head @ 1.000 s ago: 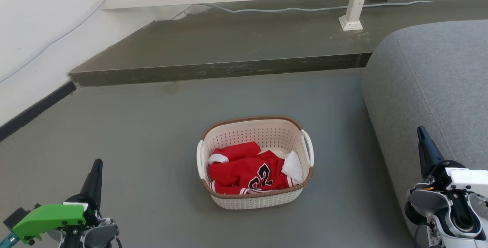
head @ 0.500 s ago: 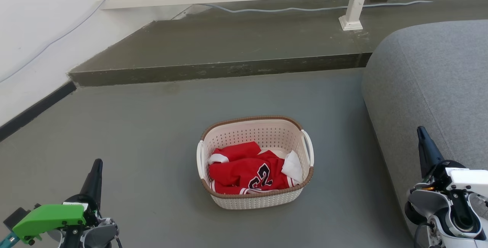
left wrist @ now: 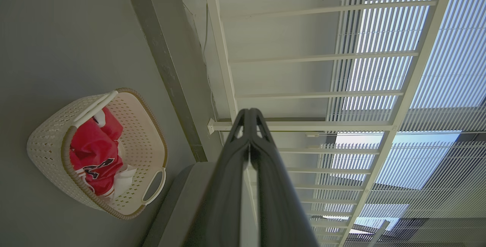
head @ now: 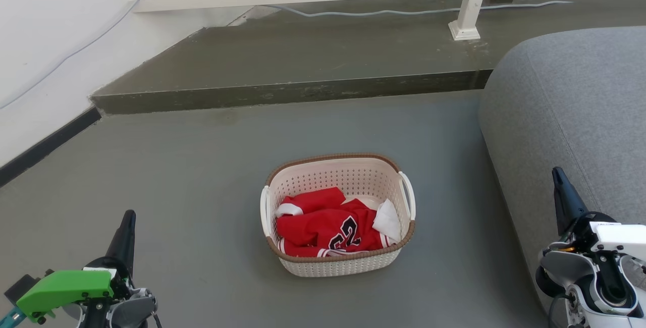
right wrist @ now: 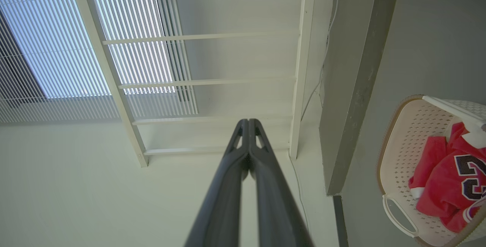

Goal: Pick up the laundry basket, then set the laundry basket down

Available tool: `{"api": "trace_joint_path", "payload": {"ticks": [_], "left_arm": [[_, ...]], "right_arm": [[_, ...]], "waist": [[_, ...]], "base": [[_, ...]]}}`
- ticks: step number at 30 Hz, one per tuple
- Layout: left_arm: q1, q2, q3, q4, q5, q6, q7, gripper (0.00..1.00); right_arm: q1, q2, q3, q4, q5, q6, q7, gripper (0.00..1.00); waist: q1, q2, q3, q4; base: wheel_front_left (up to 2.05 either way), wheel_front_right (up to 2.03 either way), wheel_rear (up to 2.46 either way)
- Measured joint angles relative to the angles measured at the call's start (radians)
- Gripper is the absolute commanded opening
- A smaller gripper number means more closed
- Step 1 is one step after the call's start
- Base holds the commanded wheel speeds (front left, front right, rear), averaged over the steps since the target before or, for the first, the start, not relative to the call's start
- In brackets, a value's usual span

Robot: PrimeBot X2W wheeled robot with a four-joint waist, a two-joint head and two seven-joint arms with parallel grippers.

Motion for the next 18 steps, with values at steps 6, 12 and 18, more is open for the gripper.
{"api": "trace_joint_path", "payload": {"ticks": [6, 12, 18], "left_arm": [[0.000, 0.000, 0.001, 0.000, 0.000, 0.000, 0.000, 0.00], [0.000, -0.001, 0.001, 0.000, 0.000, 0.000, 0.000, 0.00], [0.000, -0.001, 0.001, -0.001, 0.001, 0.000, 0.000, 0.00]], "right_arm": [[0.000, 0.000, 0.000, 0.000, 0.000, 0.000, 0.000, 0.00], [0.000, 0.000, 0.000, 0.000, 0.000, 0.000, 0.000, 0.00], [0.000, 0.000, 0.000, 0.000, 0.000, 0.000, 0.000, 0.00]], "waist": [[0.0000, 0.0000, 0.000, 0.000], [0.0000, 0.0000, 0.000, 0.000], [0.0000, 0.0000, 0.000, 0.000]], "base": [[0.00, 0.00, 0.00], [0.00, 0.00, 0.00], [0.00, 0.00, 0.00]]}}
